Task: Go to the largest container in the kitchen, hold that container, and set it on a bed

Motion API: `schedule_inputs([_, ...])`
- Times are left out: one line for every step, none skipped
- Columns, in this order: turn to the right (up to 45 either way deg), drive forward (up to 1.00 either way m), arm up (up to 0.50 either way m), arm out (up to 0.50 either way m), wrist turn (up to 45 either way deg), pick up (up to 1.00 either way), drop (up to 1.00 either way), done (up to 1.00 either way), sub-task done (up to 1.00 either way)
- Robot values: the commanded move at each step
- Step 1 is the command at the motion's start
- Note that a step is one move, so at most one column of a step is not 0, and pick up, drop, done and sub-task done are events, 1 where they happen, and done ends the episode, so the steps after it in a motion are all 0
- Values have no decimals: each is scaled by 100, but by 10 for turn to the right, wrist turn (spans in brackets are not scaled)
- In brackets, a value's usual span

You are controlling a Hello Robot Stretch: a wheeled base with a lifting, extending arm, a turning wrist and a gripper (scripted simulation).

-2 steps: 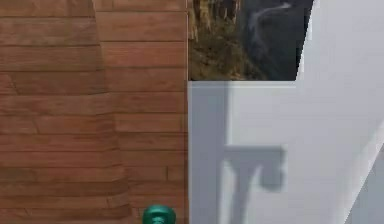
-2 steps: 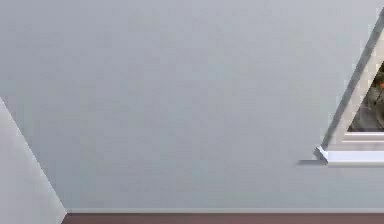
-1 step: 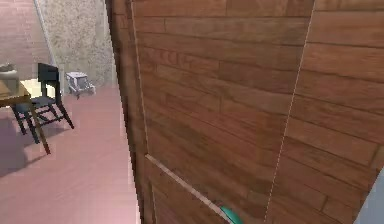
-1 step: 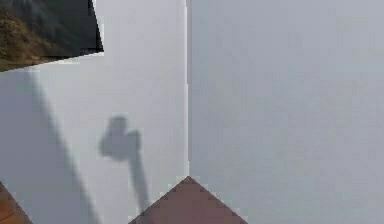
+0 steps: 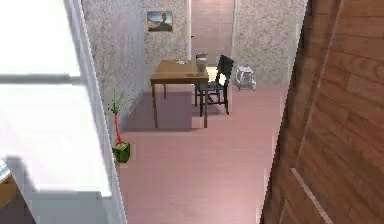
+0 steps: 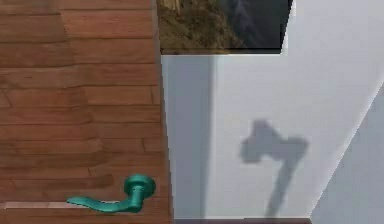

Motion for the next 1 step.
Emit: schedule_inputs([-450, 0, 0, 0, 0, 0, 0, 0, 0])
